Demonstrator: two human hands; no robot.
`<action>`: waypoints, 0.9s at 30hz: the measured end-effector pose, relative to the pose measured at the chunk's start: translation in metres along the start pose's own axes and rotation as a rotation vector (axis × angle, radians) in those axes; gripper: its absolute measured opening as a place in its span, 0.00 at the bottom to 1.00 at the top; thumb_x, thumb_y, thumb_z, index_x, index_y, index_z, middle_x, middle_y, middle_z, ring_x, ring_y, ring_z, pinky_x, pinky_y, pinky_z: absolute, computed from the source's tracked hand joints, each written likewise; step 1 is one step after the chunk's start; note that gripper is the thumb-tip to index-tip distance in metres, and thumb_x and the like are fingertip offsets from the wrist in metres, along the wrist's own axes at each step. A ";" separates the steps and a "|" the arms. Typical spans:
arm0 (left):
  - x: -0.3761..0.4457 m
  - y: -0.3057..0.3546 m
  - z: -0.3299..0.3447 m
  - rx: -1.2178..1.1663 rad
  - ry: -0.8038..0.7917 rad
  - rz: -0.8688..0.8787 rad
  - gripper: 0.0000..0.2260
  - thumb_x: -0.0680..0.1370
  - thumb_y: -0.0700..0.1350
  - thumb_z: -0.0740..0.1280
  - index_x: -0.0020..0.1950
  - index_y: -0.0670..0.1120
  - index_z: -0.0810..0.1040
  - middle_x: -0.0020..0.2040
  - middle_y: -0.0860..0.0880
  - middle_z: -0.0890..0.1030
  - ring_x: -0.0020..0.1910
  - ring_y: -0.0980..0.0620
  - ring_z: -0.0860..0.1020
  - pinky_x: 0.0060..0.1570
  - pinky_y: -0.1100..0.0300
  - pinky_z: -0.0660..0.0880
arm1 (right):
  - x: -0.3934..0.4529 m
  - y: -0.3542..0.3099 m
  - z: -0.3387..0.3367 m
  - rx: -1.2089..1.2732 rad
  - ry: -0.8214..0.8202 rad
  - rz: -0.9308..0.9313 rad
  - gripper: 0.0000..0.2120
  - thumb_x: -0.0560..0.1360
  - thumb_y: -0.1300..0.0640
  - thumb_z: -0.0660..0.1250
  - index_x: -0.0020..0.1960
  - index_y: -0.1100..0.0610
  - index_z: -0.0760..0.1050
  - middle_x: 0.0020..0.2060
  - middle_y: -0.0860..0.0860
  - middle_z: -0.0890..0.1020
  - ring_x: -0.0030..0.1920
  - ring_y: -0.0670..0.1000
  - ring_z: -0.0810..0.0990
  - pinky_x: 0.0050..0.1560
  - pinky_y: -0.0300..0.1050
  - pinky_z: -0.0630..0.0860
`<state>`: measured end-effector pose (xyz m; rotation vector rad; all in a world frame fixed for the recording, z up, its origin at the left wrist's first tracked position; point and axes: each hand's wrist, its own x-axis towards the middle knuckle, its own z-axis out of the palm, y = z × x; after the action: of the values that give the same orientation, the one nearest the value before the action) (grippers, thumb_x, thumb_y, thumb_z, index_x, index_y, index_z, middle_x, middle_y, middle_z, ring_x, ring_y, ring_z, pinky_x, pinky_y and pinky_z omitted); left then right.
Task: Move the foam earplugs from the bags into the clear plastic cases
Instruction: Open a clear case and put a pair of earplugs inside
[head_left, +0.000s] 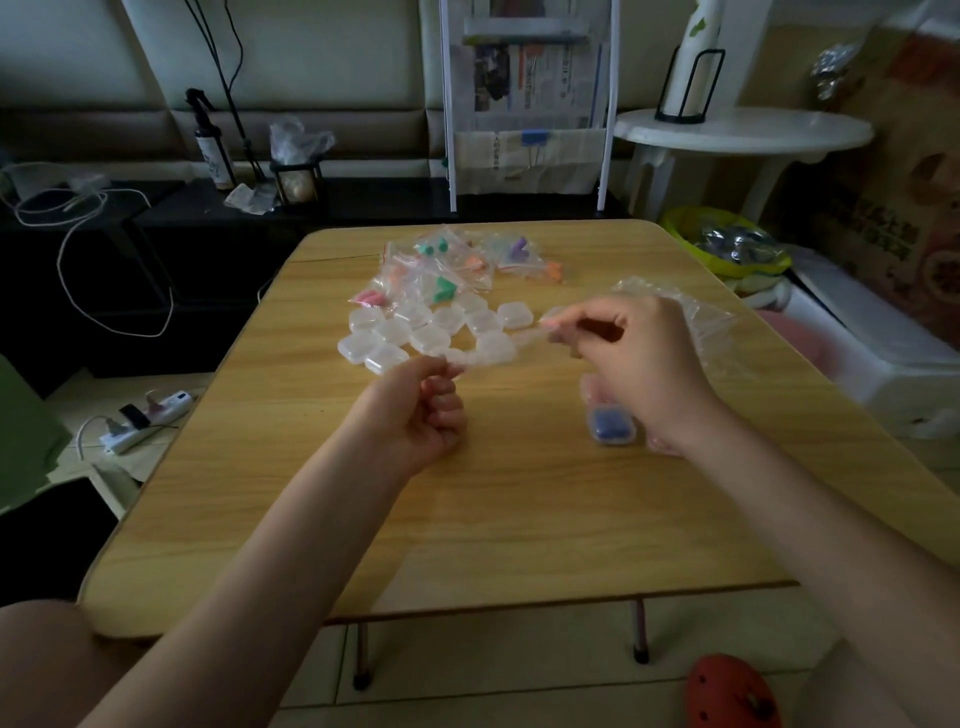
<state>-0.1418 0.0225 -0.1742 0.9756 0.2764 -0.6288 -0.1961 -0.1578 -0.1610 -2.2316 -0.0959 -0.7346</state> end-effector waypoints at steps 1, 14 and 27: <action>0.001 0.002 -0.002 -0.006 0.012 0.023 0.10 0.80 0.39 0.57 0.38 0.42 0.71 0.22 0.54 0.61 0.18 0.59 0.59 0.18 0.70 0.55 | 0.004 0.006 -0.004 -0.051 0.078 0.002 0.08 0.74 0.62 0.70 0.51 0.54 0.81 0.43 0.47 0.83 0.34 0.37 0.80 0.42 0.29 0.77; 0.000 0.008 -0.001 -0.167 -0.153 0.016 0.09 0.80 0.33 0.54 0.54 0.37 0.72 0.39 0.43 0.81 0.33 0.57 0.72 0.21 0.70 0.65 | 0.017 0.048 -0.028 -0.879 0.011 0.342 0.18 0.74 0.67 0.63 0.57 0.50 0.80 0.69 0.51 0.72 0.66 0.57 0.65 0.63 0.55 0.58; -0.010 -0.022 0.007 0.529 -0.192 0.236 0.15 0.83 0.51 0.55 0.47 0.43 0.74 0.32 0.49 0.77 0.26 0.58 0.67 0.21 0.68 0.61 | -0.009 -0.010 0.028 0.243 -0.347 0.080 0.05 0.74 0.58 0.70 0.46 0.58 0.84 0.32 0.48 0.83 0.37 0.41 0.81 0.47 0.36 0.77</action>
<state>-0.1636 0.0117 -0.1800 1.4180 -0.1868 -0.5840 -0.1936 -0.1298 -0.1744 -2.0927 -0.2504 -0.2698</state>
